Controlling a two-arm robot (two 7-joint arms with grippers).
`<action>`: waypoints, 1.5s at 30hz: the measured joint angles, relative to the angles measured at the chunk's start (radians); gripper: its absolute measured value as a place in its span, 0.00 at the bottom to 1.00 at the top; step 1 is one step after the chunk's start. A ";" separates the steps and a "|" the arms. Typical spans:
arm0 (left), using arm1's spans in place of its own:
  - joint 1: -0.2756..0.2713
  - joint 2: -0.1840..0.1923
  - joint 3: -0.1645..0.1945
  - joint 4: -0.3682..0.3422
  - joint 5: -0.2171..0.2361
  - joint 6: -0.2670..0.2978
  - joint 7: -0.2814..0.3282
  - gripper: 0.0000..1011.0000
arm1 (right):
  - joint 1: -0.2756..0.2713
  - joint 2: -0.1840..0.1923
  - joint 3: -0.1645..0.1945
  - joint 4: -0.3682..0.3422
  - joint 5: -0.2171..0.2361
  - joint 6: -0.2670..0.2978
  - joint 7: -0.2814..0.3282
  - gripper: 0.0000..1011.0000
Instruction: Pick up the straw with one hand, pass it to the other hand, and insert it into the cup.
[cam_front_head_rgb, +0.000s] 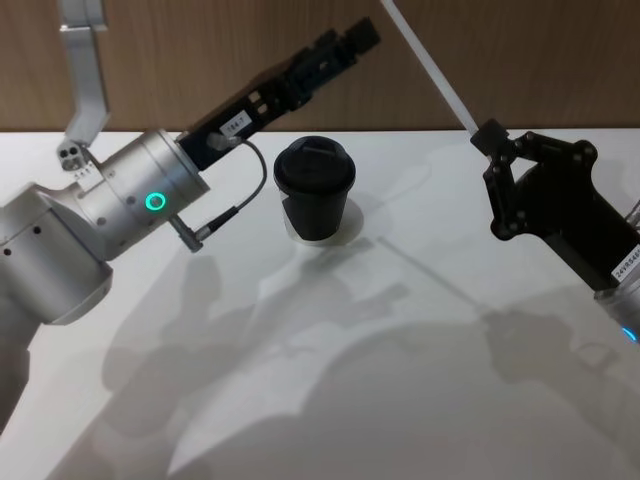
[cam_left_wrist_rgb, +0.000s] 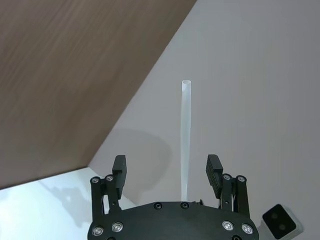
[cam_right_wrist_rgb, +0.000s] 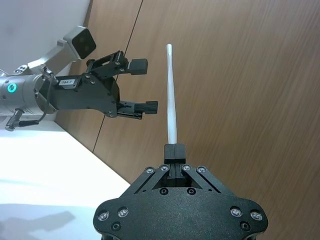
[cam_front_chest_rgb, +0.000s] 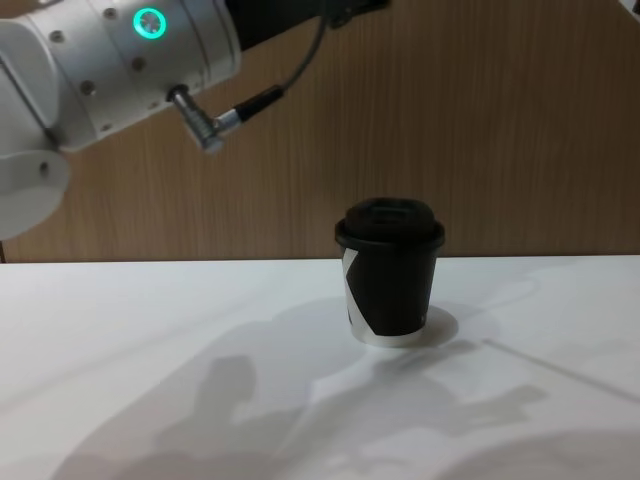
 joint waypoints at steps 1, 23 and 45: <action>0.000 0.000 0.000 0.000 0.000 0.000 0.000 0.99 | 0.000 0.000 0.000 0.000 0.000 0.000 0.000 0.00; -0.056 -0.047 0.045 0.081 -0.069 0.021 -0.067 0.99 | 0.000 0.000 0.000 0.000 0.000 0.000 0.000 0.00; -0.084 -0.065 0.067 0.116 -0.080 0.014 -0.074 0.99 | 0.000 0.000 0.000 0.000 0.000 0.000 0.000 0.00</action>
